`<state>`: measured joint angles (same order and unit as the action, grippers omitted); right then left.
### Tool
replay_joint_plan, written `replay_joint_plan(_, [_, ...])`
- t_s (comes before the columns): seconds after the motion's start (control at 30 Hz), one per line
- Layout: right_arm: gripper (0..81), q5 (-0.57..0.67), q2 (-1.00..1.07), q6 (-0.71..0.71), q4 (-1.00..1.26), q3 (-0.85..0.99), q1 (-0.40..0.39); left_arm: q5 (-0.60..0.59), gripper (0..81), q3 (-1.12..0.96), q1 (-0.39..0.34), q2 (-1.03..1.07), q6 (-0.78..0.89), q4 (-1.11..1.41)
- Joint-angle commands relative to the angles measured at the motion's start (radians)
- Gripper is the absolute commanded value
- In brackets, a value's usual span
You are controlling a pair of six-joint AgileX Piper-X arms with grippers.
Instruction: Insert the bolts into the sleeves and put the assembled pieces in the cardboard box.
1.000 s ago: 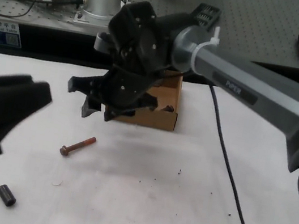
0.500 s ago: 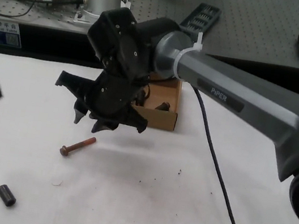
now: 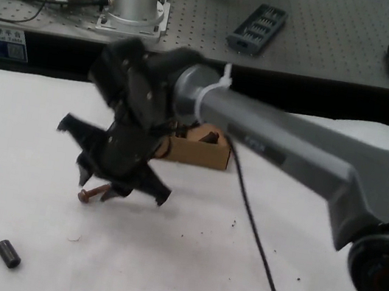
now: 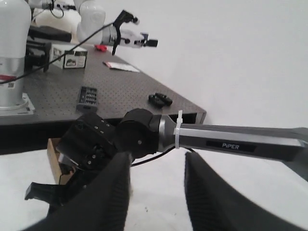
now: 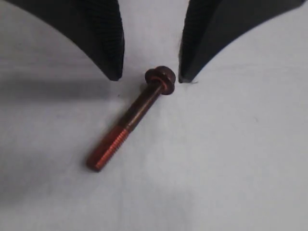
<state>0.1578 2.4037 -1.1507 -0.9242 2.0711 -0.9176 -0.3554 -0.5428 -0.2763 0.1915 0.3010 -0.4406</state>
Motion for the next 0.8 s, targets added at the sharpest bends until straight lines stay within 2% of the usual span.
replay_joint_plan(0.0, [29.7,0.017,0.021,-0.074,0.010,0.001,-0.008,0.013,27.9,-0.040,0.002,-0.021,-0.085,-0.169])
replay_joint_plan(0.33, [29.7,0.011,0.045,-0.092,0.043,0.001,-0.004,0.013,27.9,-0.051,0.002,-0.024,-0.085,-0.238])
replay_joint_plan(0.6, [29.5,-0.017,0.046,-0.165,0.211,0.001,-0.001,0.013,27.9,-0.051,0.002,-0.024,-0.085,-0.238])
replay_joint_plan(0.77, [29.5,-0.029,0.048,-0.181,0.195,0.001,0.008,0.013,27.9,-0.051,0.002,-0.024,-0.083,-0.238])
